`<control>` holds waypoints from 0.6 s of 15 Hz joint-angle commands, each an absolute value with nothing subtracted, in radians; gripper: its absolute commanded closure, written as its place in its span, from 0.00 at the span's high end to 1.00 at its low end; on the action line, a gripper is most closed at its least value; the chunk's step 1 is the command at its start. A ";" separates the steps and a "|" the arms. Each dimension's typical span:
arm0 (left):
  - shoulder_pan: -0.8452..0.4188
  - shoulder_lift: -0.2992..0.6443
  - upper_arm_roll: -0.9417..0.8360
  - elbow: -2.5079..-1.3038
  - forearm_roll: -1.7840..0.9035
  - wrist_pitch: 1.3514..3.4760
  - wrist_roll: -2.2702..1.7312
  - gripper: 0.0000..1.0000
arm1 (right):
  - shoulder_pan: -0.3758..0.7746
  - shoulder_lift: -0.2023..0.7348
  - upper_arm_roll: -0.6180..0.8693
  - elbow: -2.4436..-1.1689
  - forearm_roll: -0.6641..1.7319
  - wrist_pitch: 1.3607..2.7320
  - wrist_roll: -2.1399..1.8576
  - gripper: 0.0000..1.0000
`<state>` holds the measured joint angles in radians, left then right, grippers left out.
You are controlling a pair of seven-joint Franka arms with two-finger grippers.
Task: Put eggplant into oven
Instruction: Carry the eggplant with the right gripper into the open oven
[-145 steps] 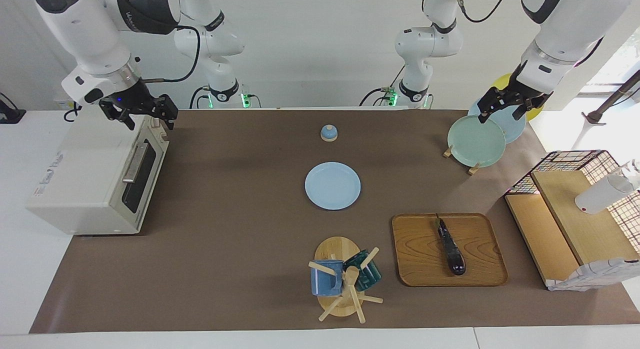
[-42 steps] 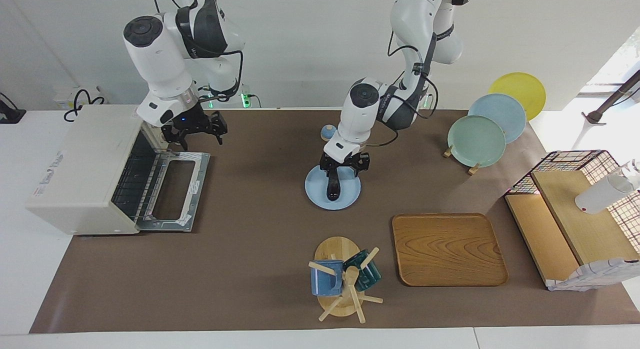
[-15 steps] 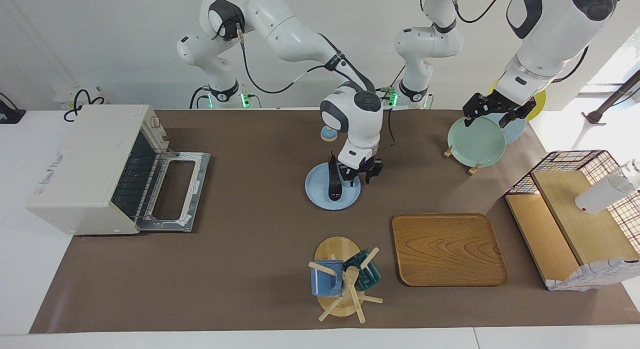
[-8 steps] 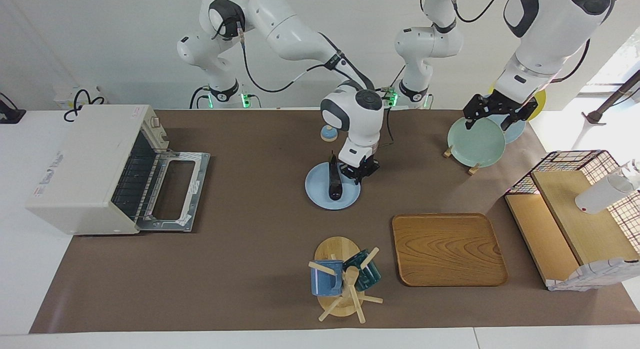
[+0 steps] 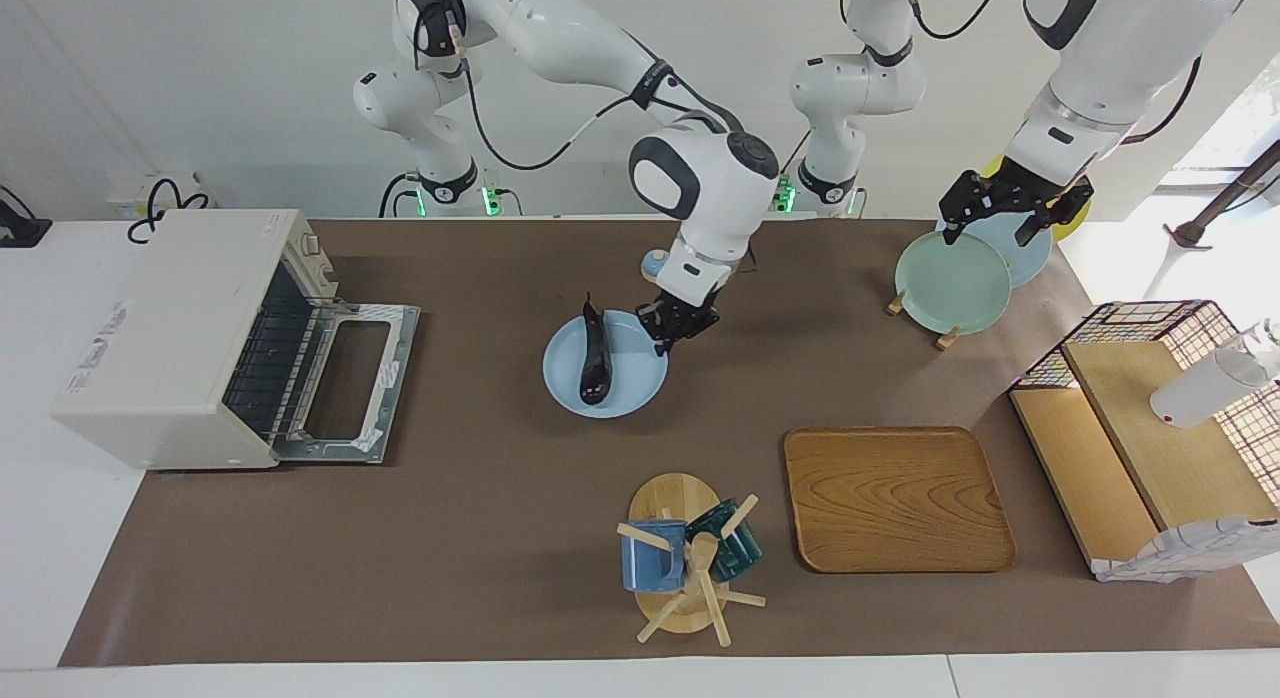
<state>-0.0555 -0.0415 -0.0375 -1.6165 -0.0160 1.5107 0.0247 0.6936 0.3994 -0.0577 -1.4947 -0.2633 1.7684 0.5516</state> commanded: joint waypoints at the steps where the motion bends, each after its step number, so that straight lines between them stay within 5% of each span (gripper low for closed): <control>1: -0.046 -0.032 -0.052 -1.605 0.002 1.494 0.018 1.00 | 0.571 0.148 -0.041 -1.814 -0.278 1.816 0.473 0.00; 5: -0.051 -0.028 -0.052 -1.603 0.003 1.502 0.009 1.00 | 0.402 -0.084 -0.043 -2.107 -0.278 1.922 0.315 0.00; 9: -0.051 -0.028 -0.054 -1.605 0.002 1.511 -0.020 1.00 | 0.168 -0.138 -0.043 -2.192 -0.278 1.988 0.076 0.00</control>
